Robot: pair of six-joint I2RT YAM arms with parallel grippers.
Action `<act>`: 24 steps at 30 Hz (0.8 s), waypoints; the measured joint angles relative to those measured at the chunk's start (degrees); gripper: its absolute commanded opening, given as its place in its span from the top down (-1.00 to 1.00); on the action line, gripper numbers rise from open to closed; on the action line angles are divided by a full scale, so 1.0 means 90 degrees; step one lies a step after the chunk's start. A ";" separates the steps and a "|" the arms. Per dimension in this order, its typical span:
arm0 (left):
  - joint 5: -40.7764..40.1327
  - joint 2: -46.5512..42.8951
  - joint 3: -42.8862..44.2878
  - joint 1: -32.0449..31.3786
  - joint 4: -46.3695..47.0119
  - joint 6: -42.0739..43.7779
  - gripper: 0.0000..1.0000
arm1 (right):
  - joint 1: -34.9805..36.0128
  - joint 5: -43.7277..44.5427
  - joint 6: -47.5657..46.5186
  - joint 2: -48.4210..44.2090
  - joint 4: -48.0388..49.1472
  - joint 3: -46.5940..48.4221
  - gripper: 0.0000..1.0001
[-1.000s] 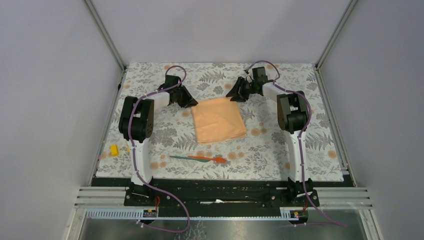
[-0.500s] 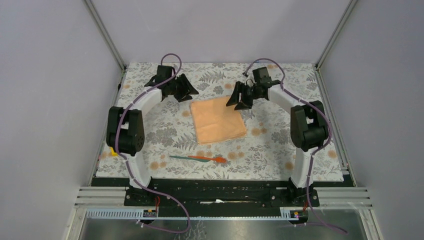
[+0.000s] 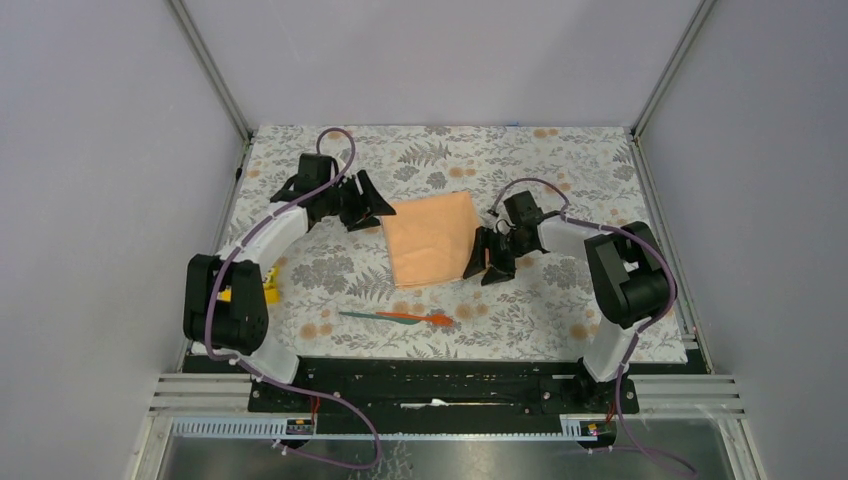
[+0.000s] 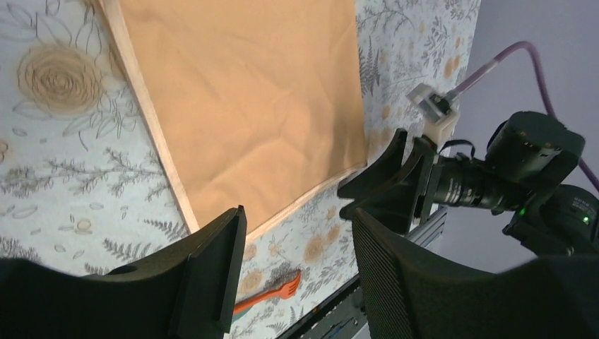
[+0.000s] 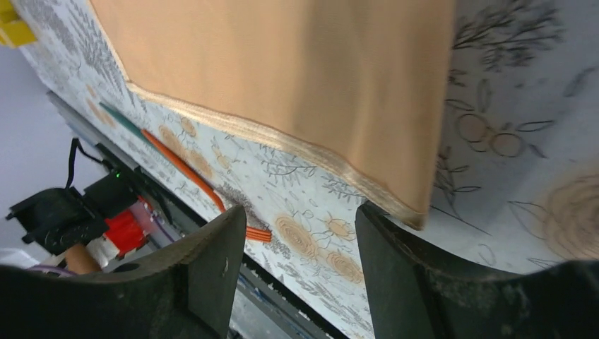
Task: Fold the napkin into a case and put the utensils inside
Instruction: Smooth out the lower triangle-folded napkin at the center of the board, then move the lower triangle-folded napkin to the center of the board.
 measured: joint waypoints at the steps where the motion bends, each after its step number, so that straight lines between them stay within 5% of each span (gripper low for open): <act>1: 0.0010 -0.0085 -0.0087 0.0000 -0.0046 0.0012 -0.26 | -0.0015 0.0073 -0.0010 -0.0056 0.0039 -0.0044 -0.34; 13: -0.0002 -0.1537 -0.0223 0.0000 -0.0527 0.0236 -0.32 | -0.0682 0.0775 0.0015 0.0221 0.0687 0.0372 -0.21; 24: -0.0512 -0.2120 -0.0588 0.0002 -0.0719 0.0342 -0.56 | -0.0340 0.3368 -0.0835 -0.0384 -0.0828 0.0979 -0.74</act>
